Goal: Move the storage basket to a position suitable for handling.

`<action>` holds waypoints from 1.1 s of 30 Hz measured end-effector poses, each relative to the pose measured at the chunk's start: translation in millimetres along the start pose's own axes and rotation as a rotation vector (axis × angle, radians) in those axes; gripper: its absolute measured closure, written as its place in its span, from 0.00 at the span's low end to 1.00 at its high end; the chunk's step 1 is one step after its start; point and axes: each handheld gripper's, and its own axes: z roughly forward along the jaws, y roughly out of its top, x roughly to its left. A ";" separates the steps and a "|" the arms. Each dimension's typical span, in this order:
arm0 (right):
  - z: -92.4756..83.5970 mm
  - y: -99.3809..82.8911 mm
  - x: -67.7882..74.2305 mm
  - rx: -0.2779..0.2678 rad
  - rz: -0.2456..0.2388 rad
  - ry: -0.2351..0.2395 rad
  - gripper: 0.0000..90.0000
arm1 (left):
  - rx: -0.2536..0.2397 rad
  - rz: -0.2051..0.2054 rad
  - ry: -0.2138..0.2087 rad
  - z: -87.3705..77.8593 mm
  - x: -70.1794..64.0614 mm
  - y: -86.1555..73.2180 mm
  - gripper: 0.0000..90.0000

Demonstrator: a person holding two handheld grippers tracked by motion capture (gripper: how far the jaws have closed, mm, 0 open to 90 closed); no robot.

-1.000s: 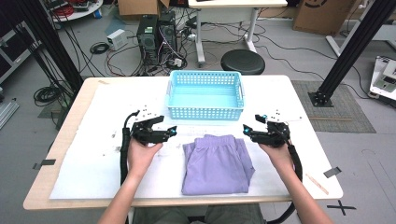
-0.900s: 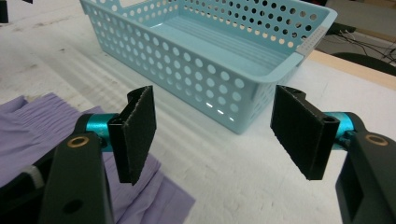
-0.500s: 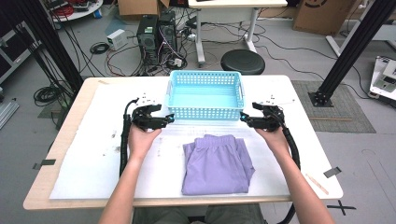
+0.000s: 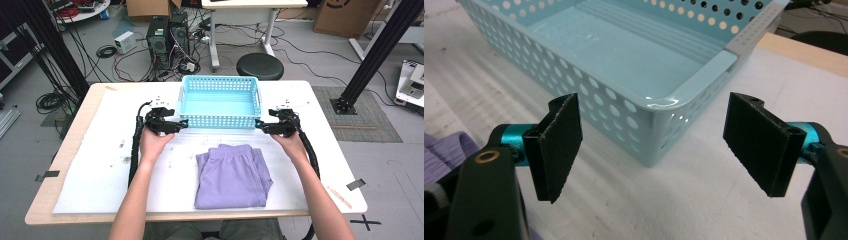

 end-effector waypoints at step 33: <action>34.3 -4.8 2.0 0.089 -0.064 -0.021 0.54 | 0.004 0.025 0.013 25.9 -0.6 -6.7 0.46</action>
